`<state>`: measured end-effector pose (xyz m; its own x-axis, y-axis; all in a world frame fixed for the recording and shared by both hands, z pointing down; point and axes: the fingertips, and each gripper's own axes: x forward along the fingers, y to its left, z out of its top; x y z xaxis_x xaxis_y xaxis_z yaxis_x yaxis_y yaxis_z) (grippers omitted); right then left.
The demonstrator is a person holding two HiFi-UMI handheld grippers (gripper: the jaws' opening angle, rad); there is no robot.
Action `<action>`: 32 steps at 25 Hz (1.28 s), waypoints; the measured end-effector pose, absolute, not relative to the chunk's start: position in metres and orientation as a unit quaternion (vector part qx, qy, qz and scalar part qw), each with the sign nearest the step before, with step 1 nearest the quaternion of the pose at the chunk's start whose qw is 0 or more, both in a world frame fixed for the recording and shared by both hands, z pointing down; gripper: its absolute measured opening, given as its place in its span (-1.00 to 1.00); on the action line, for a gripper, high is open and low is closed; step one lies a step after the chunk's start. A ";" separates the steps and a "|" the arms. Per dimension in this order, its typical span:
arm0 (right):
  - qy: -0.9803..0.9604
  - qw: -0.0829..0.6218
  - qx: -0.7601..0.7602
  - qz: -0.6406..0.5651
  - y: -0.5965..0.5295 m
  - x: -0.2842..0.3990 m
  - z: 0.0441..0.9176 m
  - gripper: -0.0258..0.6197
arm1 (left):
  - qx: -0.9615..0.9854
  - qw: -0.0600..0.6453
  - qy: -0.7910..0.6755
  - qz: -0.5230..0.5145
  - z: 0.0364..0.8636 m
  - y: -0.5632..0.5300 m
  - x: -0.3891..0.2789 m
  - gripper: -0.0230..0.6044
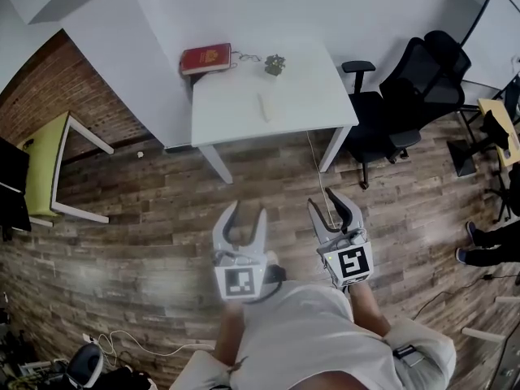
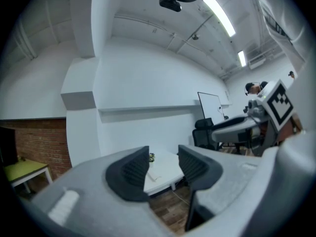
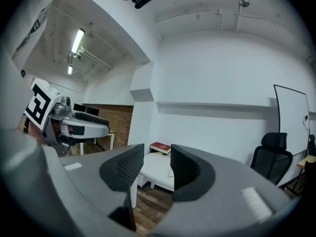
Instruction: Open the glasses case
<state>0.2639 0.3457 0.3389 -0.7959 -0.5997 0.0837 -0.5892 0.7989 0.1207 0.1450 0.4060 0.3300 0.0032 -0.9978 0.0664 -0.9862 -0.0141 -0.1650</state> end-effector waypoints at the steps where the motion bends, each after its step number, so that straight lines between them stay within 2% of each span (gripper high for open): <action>1: -0.946 0.059 0.315 -0.044 0.342 0.258 0.339 -0.44 | -0.708 0.035 0.701 -0.079 0.330 0.401 0.139 -0.34; 15: -0.937 0.071 0.338 -0.050 0.292 0.186 0.340 -0.44 | -0.729 0.036 0.680 -0.071 0.332 0.342 0.070 -0.35; 32: -0.934 0.076 0.344 -0.050 0.237 0.155 0.349 -0.44 | -0.734 0.034 0.675 -0.076 0.343 0.286 0.037 -0.36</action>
<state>0.1555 0.2372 0.3490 -0.7510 -0.6514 0.1082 -0.6361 0.7576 0.1461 0.0374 0.2861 0.3427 0.0784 -0.9947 0.0664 -0.9845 -0.0877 -0.1520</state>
